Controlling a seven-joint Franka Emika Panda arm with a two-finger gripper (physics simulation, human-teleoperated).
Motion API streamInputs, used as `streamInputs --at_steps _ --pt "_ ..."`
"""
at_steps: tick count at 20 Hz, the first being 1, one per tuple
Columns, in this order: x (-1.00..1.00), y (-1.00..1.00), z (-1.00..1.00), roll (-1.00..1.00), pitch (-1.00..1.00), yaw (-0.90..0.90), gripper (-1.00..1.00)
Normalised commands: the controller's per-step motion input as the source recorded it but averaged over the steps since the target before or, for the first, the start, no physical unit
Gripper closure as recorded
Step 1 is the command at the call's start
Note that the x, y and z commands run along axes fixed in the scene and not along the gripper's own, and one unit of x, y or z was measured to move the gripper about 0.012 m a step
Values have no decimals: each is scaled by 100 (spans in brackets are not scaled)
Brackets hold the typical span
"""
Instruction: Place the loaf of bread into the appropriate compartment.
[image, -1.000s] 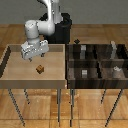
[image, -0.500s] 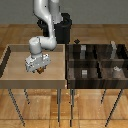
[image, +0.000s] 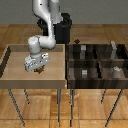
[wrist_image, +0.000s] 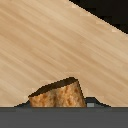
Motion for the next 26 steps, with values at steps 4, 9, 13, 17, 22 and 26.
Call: streamInputs --at_steps 4,9,13,17,22,26 --pt "0 0 100 0 0 0 100" --pt "0 0 100 0 0 0 100" --pt "0 0 100 0 0 0 100" --pt "0 50 25 0 0 0 100" --pt "0 100 0 0 0 0 100" --pt "0 100 0 0 0 0 100"
